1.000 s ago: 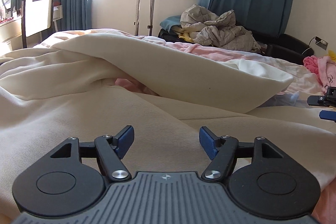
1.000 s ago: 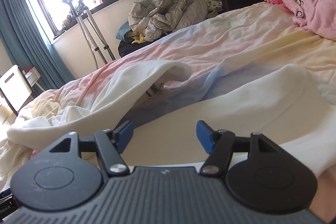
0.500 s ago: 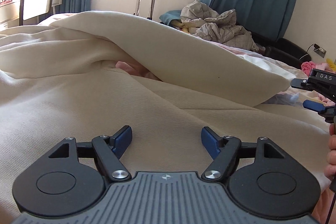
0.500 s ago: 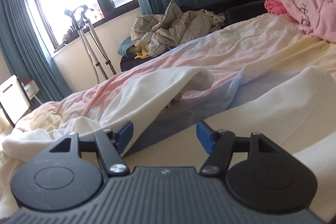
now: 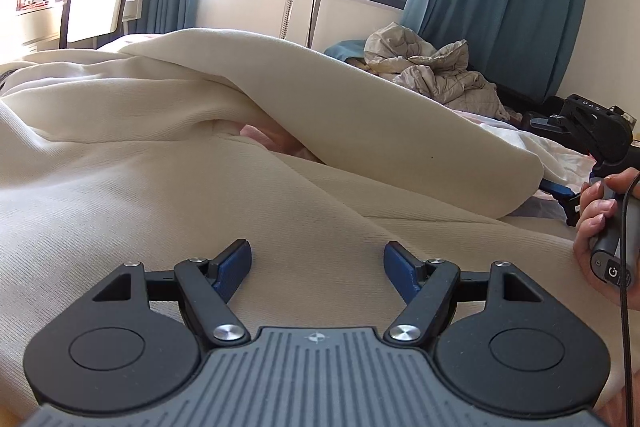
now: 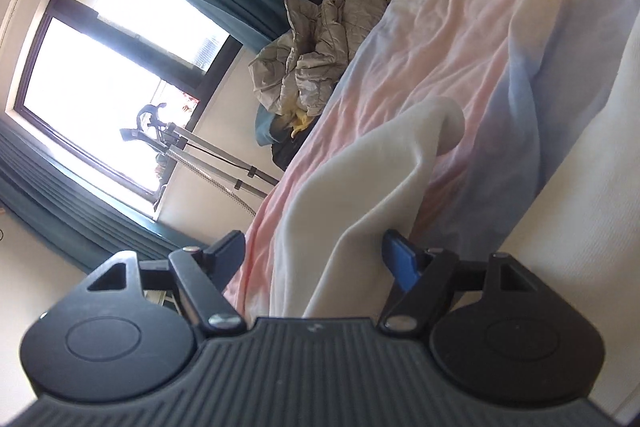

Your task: Fold clothes

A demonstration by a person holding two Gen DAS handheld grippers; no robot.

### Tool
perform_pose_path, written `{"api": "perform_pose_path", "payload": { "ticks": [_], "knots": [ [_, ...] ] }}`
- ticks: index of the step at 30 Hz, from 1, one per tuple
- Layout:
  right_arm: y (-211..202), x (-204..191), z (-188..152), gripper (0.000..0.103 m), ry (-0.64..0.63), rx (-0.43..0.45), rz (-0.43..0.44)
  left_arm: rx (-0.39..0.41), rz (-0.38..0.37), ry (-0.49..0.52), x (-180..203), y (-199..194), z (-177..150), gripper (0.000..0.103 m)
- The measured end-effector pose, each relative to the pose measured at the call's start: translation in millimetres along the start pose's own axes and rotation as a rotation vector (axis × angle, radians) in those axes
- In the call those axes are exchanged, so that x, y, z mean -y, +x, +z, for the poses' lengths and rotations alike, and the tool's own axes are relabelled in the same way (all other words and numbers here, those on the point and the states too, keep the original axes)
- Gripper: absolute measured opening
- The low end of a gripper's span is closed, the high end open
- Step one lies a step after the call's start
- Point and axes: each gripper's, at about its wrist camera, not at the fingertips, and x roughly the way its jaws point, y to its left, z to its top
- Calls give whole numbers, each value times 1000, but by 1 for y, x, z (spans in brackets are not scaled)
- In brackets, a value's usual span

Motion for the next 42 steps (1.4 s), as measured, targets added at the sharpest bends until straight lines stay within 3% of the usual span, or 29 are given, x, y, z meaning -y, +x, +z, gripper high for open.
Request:
{"api": "perform_pose_path", "payload": {
  "ticks": [3, 6, 8, 10, 15, 23, 27, 30, 34, 37, 42],
  "knots": [
    [12, 7, 5, 75, 21, -21, 0, 11, 18, 17, 4, 3, -2, 79],
    [25, 19, 9, 60, 81, -36, 9, 27, 37, 24, 7, 5, -2, 80],
    [29, 21, 8, 8, 61, -35, -36, 38, 49, 28, 8, 5, -2, 80],
    [26, 17, 5, 6, 14, -8, -69, 49, 62, 32, 10, 6, -2, 80],
    [-3, -9, 6, 5, -63, 135, -60, 79, 65, 2, 5, 1, 4, 80],
    [-111, -89, 0, 5, -241, 516, -109, 118, 73, -104, -15, -17, 13, 79],
    [-168, -122, -13, 5, -295, 716, -85, 152, 69, -129, -20, -30, 18, 79],
    [-191, -134, -10, 5, -317, 783, -57, 161, 63, -127, -19, -33, 19, 79],
    [-175, -119, 16, 6, -311, 739, -131, 145, 59, -100, -13, -26, 18, 79],
    [-129, -89, 45, 6, -278, 616, -223, 121, 61, -76, -9, -18, 15, 79],
    [-51, -26, 63, 7, -274, 397, -324, 89, 74, -35, -3, -4, 8, 79]
  ]
}}
